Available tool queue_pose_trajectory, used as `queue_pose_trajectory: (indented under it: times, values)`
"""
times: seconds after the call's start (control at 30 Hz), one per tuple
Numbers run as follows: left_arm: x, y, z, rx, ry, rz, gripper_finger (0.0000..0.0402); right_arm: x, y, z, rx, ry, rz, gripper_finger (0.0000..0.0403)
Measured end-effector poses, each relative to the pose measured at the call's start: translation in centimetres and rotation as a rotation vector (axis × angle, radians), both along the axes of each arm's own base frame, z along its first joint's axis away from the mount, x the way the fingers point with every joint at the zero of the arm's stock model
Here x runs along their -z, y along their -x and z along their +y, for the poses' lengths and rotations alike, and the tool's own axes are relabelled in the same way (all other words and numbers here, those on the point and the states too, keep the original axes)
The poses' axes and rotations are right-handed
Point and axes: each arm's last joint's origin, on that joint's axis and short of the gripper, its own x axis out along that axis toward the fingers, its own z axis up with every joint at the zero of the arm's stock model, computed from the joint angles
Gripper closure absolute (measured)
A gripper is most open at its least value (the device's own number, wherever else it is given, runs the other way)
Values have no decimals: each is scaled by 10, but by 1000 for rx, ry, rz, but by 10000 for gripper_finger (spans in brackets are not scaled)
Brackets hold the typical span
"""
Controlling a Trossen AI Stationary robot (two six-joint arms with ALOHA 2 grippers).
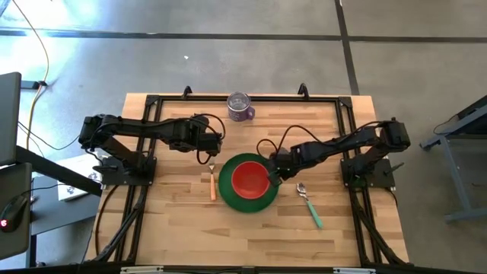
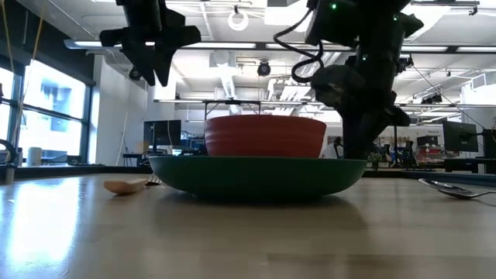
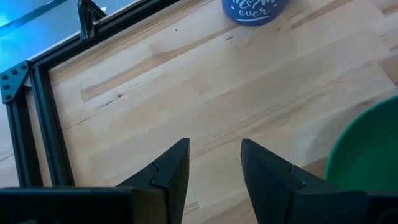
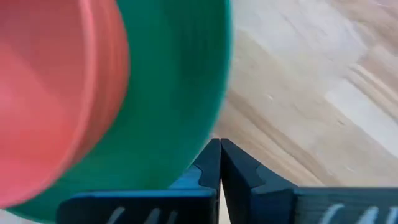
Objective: Set table place
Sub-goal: Adjust the green plate on the table, then put the blue spoon into the orange bowl on the green plate
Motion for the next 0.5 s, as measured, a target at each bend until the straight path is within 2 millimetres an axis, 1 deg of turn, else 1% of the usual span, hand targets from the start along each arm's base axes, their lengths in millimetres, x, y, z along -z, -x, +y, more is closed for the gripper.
queue_pose_trajectory:
  times: [0.13,0.2,0.3,0.4,0.5]
  values:
    - [0,0,0,1,2,0,270,-8,6,-2,4,55,106,403]
    - [0,0,0,5,7,2,271,-15,11,-3,-7,90,193,403]
    - [1,0,-1,22,23,16,270,-27,15,-5,-7,136,277,403]
    - [3,2,-1,23,26,31,270,-38,15,-4,-8,165,300,403]
    - [4,2,-1,22,37,35,270,-42,16,-1,-19,165,300,403]
